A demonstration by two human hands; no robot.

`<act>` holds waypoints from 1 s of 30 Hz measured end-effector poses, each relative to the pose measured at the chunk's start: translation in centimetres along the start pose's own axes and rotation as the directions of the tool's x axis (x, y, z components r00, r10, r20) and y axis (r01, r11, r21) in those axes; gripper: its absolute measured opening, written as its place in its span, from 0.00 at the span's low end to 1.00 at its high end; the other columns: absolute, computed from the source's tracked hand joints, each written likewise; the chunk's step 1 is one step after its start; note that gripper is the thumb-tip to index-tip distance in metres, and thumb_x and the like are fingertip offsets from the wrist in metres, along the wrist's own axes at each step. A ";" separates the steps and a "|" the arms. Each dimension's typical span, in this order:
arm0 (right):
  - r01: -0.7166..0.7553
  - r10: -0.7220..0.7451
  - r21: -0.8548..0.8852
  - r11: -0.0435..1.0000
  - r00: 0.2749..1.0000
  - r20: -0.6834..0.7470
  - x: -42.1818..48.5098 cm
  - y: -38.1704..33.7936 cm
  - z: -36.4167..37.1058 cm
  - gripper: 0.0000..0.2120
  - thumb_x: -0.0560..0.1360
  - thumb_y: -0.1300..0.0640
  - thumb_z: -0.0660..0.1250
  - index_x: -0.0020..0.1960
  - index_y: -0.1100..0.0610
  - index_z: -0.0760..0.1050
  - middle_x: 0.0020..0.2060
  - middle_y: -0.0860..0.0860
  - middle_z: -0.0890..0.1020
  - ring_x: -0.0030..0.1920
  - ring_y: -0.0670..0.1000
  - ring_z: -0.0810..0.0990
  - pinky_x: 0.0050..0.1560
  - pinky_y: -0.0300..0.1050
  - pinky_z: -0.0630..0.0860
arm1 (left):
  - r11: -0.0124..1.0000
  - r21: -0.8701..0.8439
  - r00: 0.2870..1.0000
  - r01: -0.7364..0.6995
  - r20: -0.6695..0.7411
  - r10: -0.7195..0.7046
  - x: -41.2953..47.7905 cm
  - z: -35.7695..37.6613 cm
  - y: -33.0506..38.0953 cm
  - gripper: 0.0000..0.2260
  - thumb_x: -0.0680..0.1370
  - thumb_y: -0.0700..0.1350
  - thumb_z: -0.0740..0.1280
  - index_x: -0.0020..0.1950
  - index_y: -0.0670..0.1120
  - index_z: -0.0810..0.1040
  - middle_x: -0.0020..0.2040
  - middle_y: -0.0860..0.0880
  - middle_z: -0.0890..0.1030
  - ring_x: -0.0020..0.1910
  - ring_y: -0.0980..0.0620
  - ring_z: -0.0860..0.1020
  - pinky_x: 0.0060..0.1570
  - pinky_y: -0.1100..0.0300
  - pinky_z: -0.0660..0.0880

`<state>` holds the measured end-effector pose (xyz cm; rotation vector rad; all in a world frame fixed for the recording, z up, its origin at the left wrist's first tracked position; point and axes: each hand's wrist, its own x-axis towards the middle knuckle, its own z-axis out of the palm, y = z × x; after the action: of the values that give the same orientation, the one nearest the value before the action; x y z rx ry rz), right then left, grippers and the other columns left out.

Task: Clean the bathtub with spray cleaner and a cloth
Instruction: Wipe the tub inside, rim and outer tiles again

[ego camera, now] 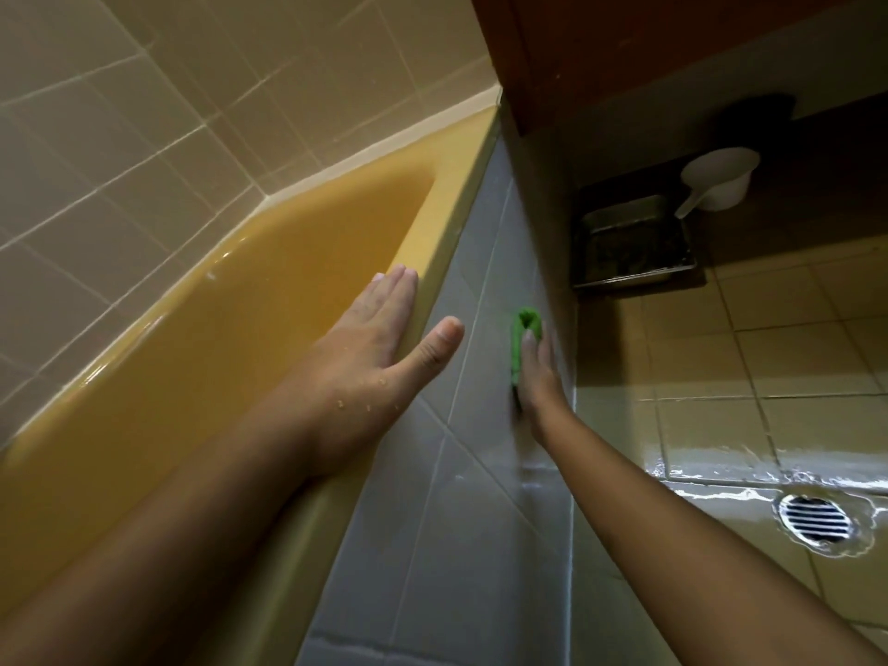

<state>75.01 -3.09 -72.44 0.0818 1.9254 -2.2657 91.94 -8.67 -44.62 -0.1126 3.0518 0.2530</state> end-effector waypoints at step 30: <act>0.470 -0.480 0.102 0.877 0.869 0.121 -5.2 -15.4 1.7 0.26 0.88 0.46 0.52 0.83 0.40 0.49 0.83 0.40 0.48 0.82 0.49 0.47 0.77 0.49 0.47 | 1.000 0.001 0.999 -0.007 -0.037 0.007 7.6 -0.3 0.7 0.48 0.71 0.79 0.44 0.85 0.55 0.46 0.84 0.58 0.45 0.82 0.62 0.42 0.81 0.57 0.43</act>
<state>77.75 -1.92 -56.39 -0.5994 1.9538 -2.5444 84.29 -8.56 -44.86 -0.1076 3.0894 0.2530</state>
